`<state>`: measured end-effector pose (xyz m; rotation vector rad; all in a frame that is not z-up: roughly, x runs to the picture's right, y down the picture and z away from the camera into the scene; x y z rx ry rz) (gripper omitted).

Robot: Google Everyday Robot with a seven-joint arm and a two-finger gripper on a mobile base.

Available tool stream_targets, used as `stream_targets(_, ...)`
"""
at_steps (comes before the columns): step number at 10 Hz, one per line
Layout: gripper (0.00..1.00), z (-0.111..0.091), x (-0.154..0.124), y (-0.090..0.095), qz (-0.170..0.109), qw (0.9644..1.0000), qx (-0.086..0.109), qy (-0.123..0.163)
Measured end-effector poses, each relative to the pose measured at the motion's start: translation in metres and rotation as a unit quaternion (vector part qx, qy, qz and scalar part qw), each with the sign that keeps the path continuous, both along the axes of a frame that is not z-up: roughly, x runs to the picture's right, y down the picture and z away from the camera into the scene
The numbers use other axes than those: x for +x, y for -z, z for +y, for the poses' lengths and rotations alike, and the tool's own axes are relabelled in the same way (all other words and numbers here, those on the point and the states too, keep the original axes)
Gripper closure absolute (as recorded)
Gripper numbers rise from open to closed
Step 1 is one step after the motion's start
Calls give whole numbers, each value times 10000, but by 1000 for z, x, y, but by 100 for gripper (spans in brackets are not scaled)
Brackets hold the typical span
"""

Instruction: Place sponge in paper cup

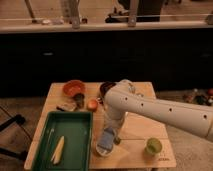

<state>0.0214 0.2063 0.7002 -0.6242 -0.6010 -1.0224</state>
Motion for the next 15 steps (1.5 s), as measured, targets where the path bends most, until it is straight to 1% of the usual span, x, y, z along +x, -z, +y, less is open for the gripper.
stream_targets(3,100,8,-7,5,-277,9994,-10,210)
stream_targets(7,100,14,-16,13,-558,9970,101,518)
stream_targets(11,100,18,-18,16,-641,9958,143,632)
stream_targets(15,99,22,-17,15,-656,9956,106,660)
